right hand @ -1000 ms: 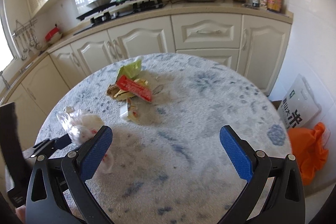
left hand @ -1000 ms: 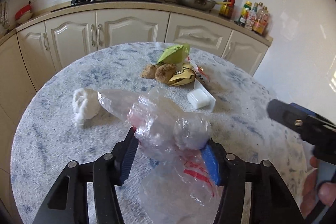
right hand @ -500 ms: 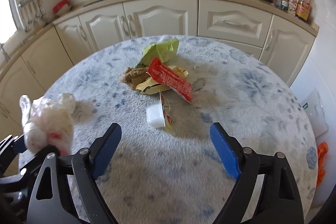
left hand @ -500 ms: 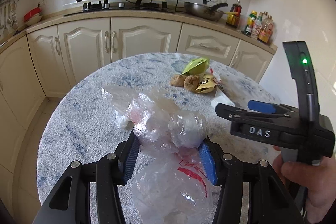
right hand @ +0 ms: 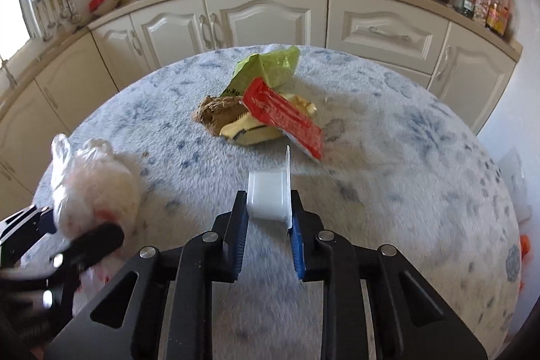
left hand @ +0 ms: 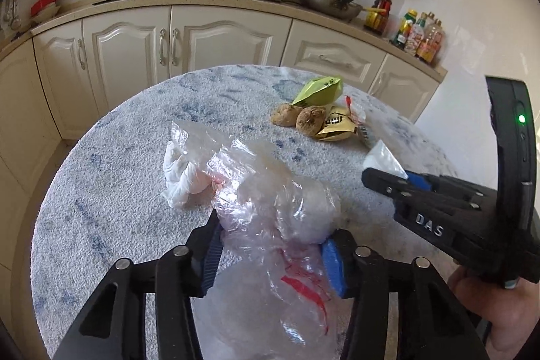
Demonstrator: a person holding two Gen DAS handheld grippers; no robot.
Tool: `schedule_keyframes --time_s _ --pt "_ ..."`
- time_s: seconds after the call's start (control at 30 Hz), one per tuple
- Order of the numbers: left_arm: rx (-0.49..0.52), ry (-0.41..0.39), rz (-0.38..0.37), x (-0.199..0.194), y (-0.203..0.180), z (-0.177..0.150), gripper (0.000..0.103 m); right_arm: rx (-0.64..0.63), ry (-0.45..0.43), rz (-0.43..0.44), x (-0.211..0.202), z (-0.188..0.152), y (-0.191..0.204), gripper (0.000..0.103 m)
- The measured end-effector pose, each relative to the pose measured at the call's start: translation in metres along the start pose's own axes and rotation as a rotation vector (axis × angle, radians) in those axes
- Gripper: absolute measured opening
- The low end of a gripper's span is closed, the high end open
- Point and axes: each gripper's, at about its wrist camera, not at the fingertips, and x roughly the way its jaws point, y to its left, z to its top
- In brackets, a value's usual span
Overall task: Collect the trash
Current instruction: 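Carry plastic bag and white box over the blue bin and open both grippers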
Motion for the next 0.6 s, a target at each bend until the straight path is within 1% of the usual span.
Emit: schedule_keyframes --time_s 0.07,0.13,0.23,0.47,0.6 --pt "-0.003 -0.019 -0.010 -0.008 -0.002 -0.005 0.045 0.027 -0.016 0.024 -0.014 -0.007 -0.005 0.022" --pt "0.005 -0.041 -0.021 -0.019 -0.006 -0.011 0.041 0.032 -0.030 0.026 -0.026 -0.012 -0.006 0.022" --pt "0.017 -0.066 -0.031 -0.033 -0.014 -0.016 0.040 0.055 -0.057 0.048 -0.050 -0.020 -0.010 0.022" --pt "0.051 -0.118 -0.063 -0.067 -0.035 -0.030 0.040 0.079 -0.133 0.037 -0.105 -0.039 -0.021 0.022" --pt "0.084 -0.164 -0.081 -0.093 -0.053 -0.035 0.040 0.100 -0.184 0.024 -0.137 -0.047 -0.032 0.022"
